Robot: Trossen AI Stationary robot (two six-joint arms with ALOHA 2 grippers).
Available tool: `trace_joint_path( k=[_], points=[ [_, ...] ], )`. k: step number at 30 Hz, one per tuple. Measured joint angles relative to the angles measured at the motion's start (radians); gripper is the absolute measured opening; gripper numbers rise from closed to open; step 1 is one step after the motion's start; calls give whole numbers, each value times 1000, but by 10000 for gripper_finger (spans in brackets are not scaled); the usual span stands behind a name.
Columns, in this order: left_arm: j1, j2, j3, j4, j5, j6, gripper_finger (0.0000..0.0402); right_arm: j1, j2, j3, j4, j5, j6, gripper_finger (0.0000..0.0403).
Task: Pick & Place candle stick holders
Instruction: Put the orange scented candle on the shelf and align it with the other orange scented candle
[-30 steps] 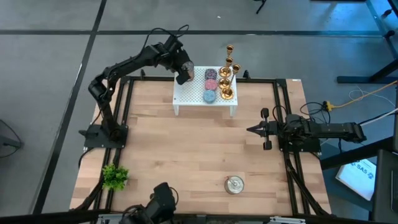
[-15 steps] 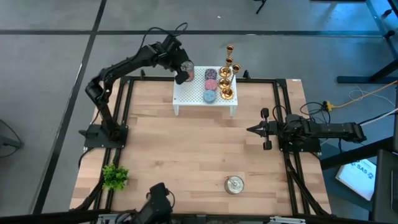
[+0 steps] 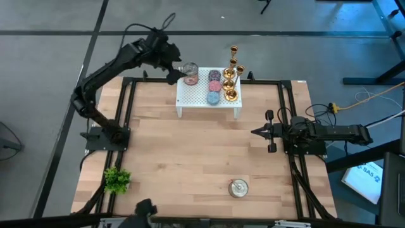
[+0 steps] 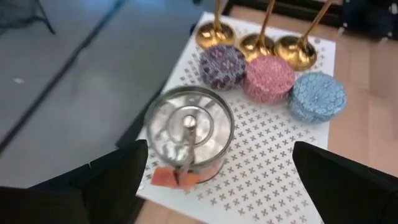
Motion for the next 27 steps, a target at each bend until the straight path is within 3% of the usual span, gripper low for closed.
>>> trace_joint_path(
  k=[7,11,18,27],
  points=[
    [-24,-131,0,-18,29,60,400,0,0,0,0,0,0,1],
    [-110,-159,0,-33,106,103,400,0,0,0,0,0,0,1],
    [-323,-124,0,-42,98,95,400,0,0,0,0,0,0,1],
    [-640,-16,-2,-33,-150,2,400,0,0,0,0,0,0,1]
  ],
)
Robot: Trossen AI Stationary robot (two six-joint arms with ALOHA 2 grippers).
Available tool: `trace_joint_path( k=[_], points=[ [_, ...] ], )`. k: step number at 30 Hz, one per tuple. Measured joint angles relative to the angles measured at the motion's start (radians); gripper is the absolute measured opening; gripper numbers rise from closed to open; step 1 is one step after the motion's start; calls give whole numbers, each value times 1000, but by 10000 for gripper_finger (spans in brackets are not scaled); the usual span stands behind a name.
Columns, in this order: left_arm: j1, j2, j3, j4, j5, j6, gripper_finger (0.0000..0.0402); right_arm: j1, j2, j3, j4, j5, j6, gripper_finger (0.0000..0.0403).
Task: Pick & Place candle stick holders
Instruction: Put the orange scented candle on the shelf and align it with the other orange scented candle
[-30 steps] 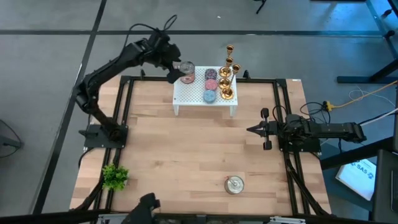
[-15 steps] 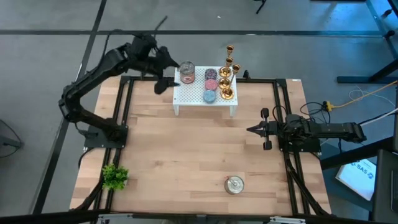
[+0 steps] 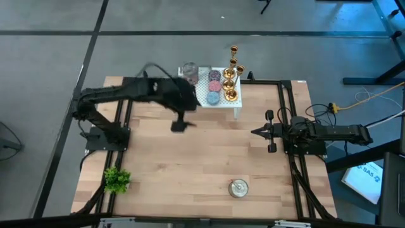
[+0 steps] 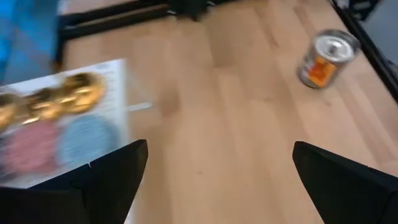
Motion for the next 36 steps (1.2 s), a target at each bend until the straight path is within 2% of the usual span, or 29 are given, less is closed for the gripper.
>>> trace_joint_path(
  k=[4,8,12,15,19,25,27,31,33,36],
  points=[
    [-130,77,0,44,-72,-61,400,0,0,0,0,0,0,1],
    [-240,161,0,164,-103,-108,400,0,0,0,0,0,0,1],
    [-331,251,0,311,-194,-114,400,0,0,0,0,0,0,1],
    [-387,322,0,439,-257,-84,400,0,0,0,0,0,0,1],
    [-446,425,0,639,-273,-48,400,0,0,0,0,0,0,1],
    [-505,566,0,882,-436,-153,400,0,0,0,0,0,0,1],
    [-517,590,0,909,-435,-197,400,0,0,0,0,0,0,1],
    [-539,619,0,1022,-366,-317,400,0,0,0,0,0,0,1],
    [-549,627,1,1043,-367,-388,400,0,0,0,0,0,0,1],
    [-558,633,1,1056,-373,-409,400,0,0,0,0,0,0,1]
  ],
)
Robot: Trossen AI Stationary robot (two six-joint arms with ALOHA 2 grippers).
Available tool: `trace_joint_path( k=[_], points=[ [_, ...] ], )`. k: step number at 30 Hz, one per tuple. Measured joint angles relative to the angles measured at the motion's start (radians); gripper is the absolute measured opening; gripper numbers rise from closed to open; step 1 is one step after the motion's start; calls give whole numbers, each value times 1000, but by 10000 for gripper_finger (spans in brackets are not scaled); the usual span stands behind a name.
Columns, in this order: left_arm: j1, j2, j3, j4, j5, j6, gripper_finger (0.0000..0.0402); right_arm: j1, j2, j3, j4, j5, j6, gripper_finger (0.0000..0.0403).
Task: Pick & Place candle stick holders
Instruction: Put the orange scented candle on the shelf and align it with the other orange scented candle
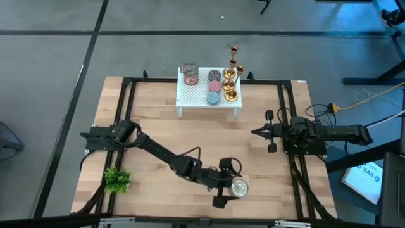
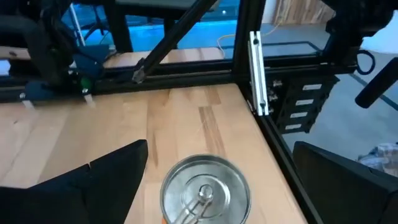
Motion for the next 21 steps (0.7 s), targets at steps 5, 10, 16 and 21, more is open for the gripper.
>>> trace_joint_path(
  k=[5,10,16,21],
  points=[
    [-6,14,2,32,9,43,400,0,0,0,0,0,0,1],
    [-3,65,0,-6,28,-12,400,0,0,0,0,0,0,1],
    [27,87,2,90,1,4,400,0,0,0,0,0,0,1],
    [41,133,1,115,24,-9,400,0,0,0,0,0,0,1]
  ],
)
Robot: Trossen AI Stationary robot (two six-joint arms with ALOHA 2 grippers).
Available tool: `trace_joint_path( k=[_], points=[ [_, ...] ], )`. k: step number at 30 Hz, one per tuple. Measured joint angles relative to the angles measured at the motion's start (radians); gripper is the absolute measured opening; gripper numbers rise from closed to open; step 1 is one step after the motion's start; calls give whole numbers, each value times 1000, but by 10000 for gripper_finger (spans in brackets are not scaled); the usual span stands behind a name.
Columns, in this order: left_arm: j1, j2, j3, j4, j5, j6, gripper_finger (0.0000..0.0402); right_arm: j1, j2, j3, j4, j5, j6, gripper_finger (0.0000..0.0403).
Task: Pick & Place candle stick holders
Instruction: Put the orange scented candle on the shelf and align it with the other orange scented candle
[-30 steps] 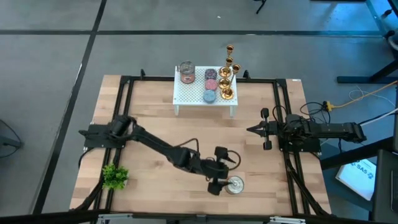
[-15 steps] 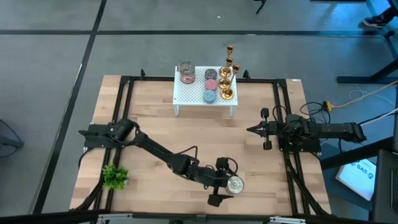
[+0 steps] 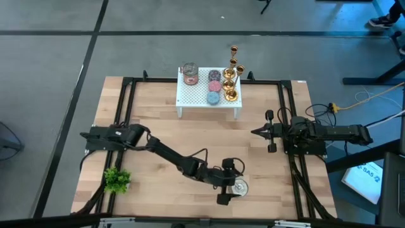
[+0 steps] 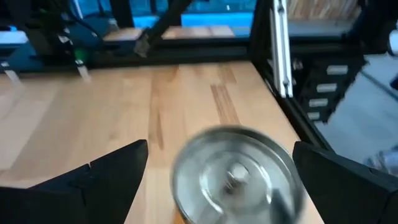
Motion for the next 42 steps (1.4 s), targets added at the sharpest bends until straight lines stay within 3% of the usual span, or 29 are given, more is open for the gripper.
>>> trace_joint_path(
  k=[9,23,33,42],
  points=[
    [6,50,0,62,17,-71,400,0,0,0,0,0,0,1],
    [8,44,0,155,194,-208,400,0,0,0,0,0,0,1],
    [-18,42,0,183,153,54,400,0,0,0,0,0,0,1],
    [-44,44,0,167,84,135,400,0,0,0,0,0,0,1]
  ],
)
